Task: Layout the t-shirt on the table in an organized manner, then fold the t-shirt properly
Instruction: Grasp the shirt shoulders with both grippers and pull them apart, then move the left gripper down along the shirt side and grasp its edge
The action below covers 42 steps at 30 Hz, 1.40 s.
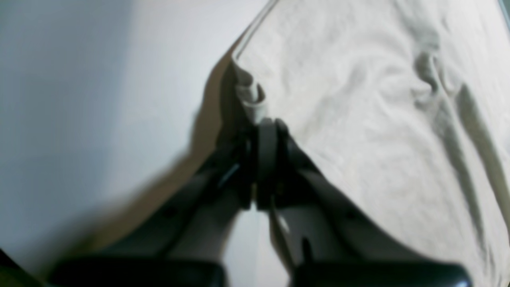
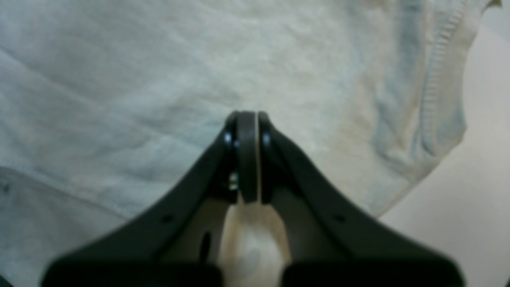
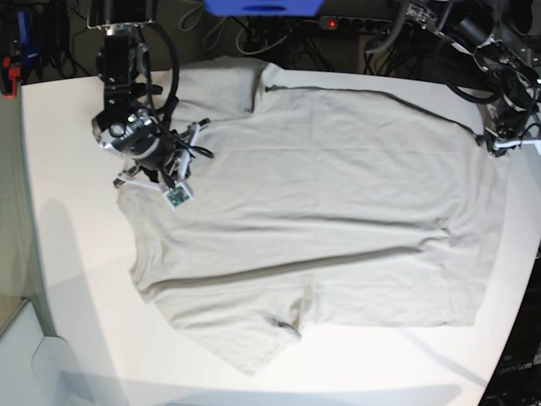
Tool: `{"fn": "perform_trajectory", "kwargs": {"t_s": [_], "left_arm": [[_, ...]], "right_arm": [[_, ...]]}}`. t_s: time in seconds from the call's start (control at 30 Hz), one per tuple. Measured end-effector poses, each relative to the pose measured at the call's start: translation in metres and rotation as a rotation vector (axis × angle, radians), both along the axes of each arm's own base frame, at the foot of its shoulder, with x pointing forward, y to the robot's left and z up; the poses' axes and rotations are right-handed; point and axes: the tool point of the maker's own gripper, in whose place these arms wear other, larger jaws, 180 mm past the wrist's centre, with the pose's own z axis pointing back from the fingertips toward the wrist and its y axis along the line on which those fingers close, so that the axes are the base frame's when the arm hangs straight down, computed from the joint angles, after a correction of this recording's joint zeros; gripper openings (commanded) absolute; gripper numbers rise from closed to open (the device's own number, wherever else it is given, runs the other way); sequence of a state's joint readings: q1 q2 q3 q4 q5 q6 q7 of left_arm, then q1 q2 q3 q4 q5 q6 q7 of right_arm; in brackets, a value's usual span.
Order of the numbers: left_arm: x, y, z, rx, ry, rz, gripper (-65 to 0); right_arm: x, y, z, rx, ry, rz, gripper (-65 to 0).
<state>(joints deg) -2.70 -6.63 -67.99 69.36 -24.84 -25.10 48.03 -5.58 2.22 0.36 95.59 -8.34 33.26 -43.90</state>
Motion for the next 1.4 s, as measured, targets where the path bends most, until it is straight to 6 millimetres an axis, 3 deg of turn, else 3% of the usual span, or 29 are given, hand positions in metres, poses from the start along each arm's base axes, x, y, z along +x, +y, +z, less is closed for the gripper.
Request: {"fn": "perform_trajectory", "kwargs": {"t_s": [0.13, 0.33, 0.47, 0.63, 0.9, 1.13, 1.4], "left_arm": [[-0.001, 0.008, 0.016, 0.063, 0.014, -0.010, -64.8], [0.018, 0.002, 0.048, 0.253, 0.059, -0.113, -64.8], [0.011, -0.010, 0.041, 0.319, 0.155, -0.139, -64.8], [0.004, -0.011, 0.032, 0.388, 0.281, -0.151, -64.8], [0.000, -0.016, 0.026, 0.393, 0.313, -0.155, -64.8], [0.030, -0.030, 0.050, 0.391, 0.217, -0.134, -64.9], [0.055, -0.057, 0.050, 0.331, 0.160, -0.142, -64.9]], "right_arm": [[0.000, 0.000, 0.000, 0.000, 0.000, 0.000, -65.0], [0.002, 0.001, 0.002, 0.002, -0.007, 0.003, -65.0], [0.002, 0.001, 0.002, 0.002, -0.007, 0.003, -65.0], [0.002, 0.002, 0.002, 0.003, -0.007, 0.003, -65.0], [0.001, 0.002, 0.001, 0.005, -0.004, 0.002, -65.0], [0.000, 0.002, 0.000, 0.005, -0.002, 0.002, -65.0], [0.000, 0.002, 0.001, 0.003, -0.001, 0.002, -65.0]]}}
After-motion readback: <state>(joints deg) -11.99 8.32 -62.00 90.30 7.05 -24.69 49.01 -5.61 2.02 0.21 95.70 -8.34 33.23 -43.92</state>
